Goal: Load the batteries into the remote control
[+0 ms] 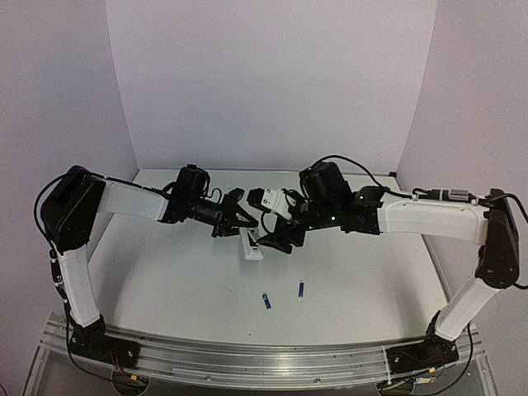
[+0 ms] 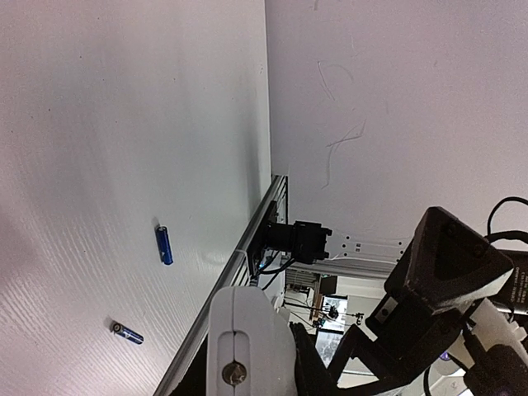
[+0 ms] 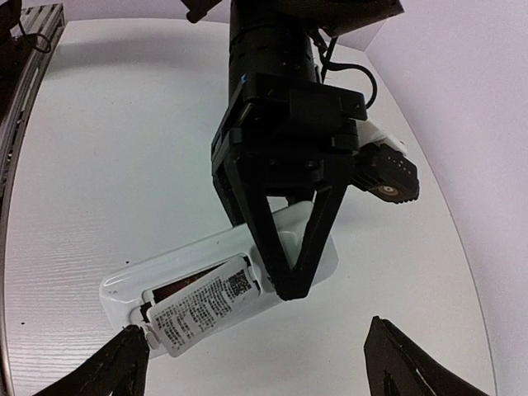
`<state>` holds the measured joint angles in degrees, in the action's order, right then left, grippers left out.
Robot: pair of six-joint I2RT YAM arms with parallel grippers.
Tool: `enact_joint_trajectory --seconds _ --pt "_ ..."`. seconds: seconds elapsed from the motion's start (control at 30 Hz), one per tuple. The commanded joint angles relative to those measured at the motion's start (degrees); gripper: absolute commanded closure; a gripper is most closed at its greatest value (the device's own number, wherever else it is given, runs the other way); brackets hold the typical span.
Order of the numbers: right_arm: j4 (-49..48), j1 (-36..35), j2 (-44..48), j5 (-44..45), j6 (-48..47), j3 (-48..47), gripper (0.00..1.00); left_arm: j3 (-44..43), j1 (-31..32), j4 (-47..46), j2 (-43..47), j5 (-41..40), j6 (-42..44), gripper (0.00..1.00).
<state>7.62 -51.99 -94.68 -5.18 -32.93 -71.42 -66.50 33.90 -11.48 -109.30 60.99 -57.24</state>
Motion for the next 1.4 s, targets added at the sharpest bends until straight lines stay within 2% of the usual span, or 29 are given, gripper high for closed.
enact_joint_trajectory --seconds 0.0,0.13,0.33,0.53,0.67,0.8,0.9,1.1,1.23,1.37 --pt "3.21 0.53 4.41 -2.84 5.08 -1.69 0.12 0.36 -0.73 -0.58 0.27 2.04 1.95 1.00" --pt "4.99 0.50 5.33 -8.66 5.68 -0.58 0.11 0.34 -1.10 -3.26 -0.01 2.20 1.18 1.00" --pt "4.96 0.49 3.44 -10.44 10.61 -3.30 0.11 0.70 -1.19 -11.25 -1.59 4.42 -3.34 1.00" --pt "4.98 0.47 2.81 -6.70 15.28 -4.66 0.11 0.30 -1.60 -9.00 -2.07 3.07 -0.84 1.00" --pt "4.94 0.61 2.90 -3.54 18.33 -4.57 0.11 -0.23 -2.06 -3.57 -1.45 0.48 3.63 1.00" --pt "5.03 1.10 2.95 0.75 21.89 -4.06 0.11 -1.28 -2.17 5.56 -0.52 -5.69 10.45 1.00" --pt "5.11 2.83 3.29 3.40 26.48 -2.71 0.10 -0.43 -2.17 8.45 0.43 -10.71 13.57 1.00" --pt "5.21 10.85 4.51 3.34 41.63 1.66 0.10 1.94 -2.17 8.62 0.41 -13.65 15.85 1.00" --pt "5.46 14.41 5.15 5.17 48.61 5.07 0.10 3.73 -2.12 6.99 -0.47 -13.82 16.55 1.00" --pt "5.44 15.99 5.29 6.65 51.78 8.14 0.10 4.72 -2.08 6.61 -2.57 -13.67 17.69 1.00"
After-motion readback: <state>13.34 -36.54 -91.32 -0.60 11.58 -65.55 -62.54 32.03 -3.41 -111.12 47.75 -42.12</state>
